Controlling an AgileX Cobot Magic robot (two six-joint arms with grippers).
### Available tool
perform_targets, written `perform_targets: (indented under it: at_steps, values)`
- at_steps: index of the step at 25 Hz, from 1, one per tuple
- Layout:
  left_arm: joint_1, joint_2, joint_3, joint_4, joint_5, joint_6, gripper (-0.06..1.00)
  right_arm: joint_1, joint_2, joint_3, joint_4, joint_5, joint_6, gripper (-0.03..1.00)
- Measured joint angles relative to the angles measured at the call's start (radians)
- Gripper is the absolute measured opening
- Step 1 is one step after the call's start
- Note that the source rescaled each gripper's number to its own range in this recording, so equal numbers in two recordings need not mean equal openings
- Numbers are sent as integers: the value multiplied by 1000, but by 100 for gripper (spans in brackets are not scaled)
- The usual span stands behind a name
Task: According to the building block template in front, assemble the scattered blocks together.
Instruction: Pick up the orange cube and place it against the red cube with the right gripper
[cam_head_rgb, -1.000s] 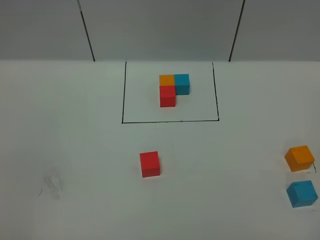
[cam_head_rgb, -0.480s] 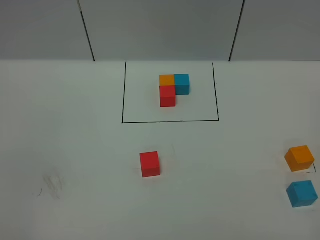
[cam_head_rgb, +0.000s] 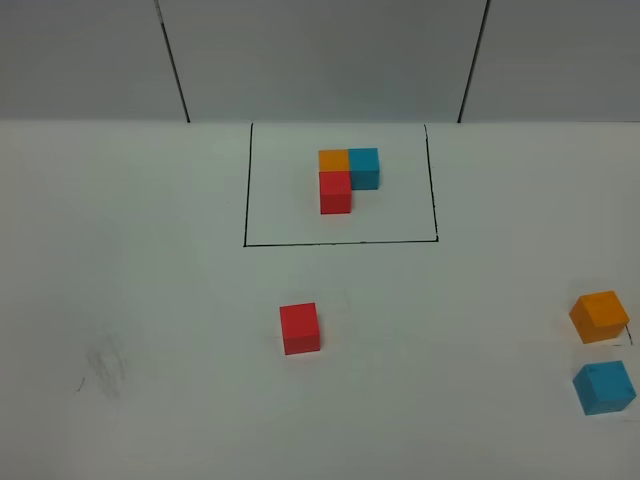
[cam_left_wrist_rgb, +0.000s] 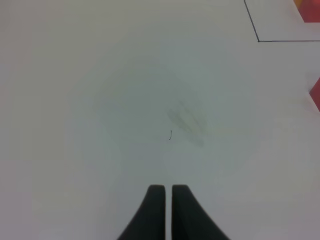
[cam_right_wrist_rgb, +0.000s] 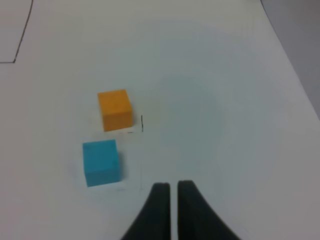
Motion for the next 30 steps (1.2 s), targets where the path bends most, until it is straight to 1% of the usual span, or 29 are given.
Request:
perform_targets:
  at_steps: [30]
  values:
    - [0,0,0,0,0,0,0,0,0,0,0,0,0,1]
